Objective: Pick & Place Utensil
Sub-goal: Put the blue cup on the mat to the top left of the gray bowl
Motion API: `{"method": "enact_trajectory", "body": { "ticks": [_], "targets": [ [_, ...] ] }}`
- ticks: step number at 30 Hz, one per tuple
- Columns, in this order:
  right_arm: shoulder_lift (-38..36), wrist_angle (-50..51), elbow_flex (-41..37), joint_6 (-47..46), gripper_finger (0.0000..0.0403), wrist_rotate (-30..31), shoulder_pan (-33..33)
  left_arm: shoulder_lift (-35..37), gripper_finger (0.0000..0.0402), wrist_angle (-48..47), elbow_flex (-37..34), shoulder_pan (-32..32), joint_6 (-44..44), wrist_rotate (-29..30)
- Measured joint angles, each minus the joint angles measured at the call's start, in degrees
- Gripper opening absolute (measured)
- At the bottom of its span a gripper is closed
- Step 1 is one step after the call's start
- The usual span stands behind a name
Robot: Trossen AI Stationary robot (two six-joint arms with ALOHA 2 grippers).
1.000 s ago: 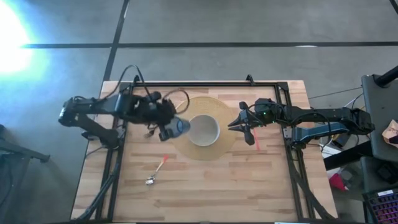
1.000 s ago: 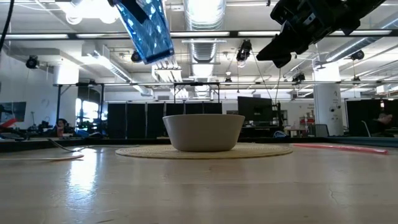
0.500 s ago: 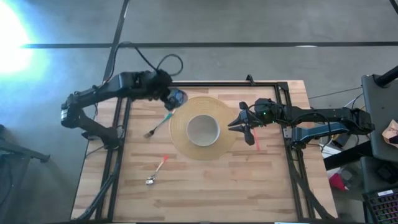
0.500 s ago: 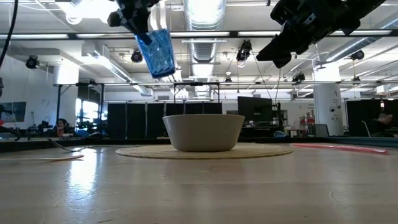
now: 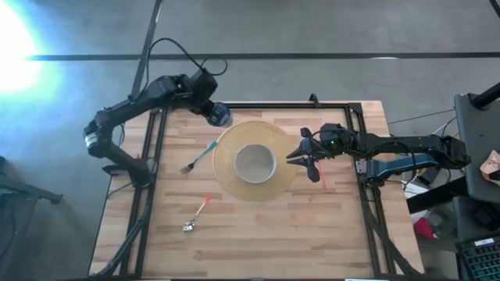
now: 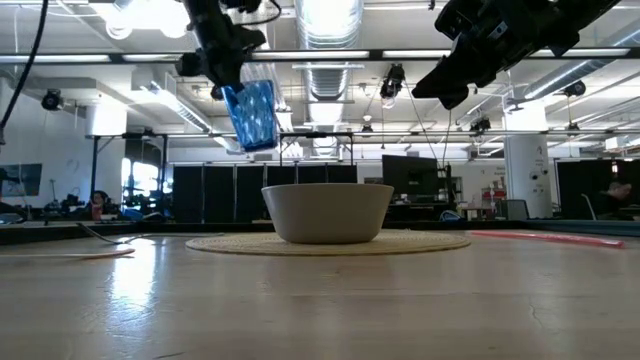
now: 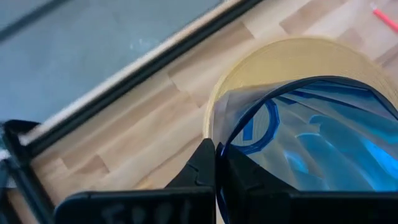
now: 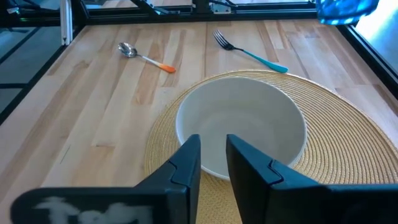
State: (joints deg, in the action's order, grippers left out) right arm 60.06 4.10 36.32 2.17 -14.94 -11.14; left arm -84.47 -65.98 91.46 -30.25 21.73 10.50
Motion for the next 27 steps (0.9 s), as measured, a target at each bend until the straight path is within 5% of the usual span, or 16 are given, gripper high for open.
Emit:
{"method": "enact_trajectory", "body": {
  "ticks": [12,27],
  "targets": [
    [-0.01,0.03,0.00,-0.01,0.0059,0.00,-0.01,-8.54,0.0003,-0.02,0.00,-4.43,0.55,-11.34],
    [-0.01,0.42,0.00,-0.11,0.0082,0.00,0.00,-11.63,0.0006,4.64,-7.59,-4.95,-1.05,-13.39]
  ]
}}
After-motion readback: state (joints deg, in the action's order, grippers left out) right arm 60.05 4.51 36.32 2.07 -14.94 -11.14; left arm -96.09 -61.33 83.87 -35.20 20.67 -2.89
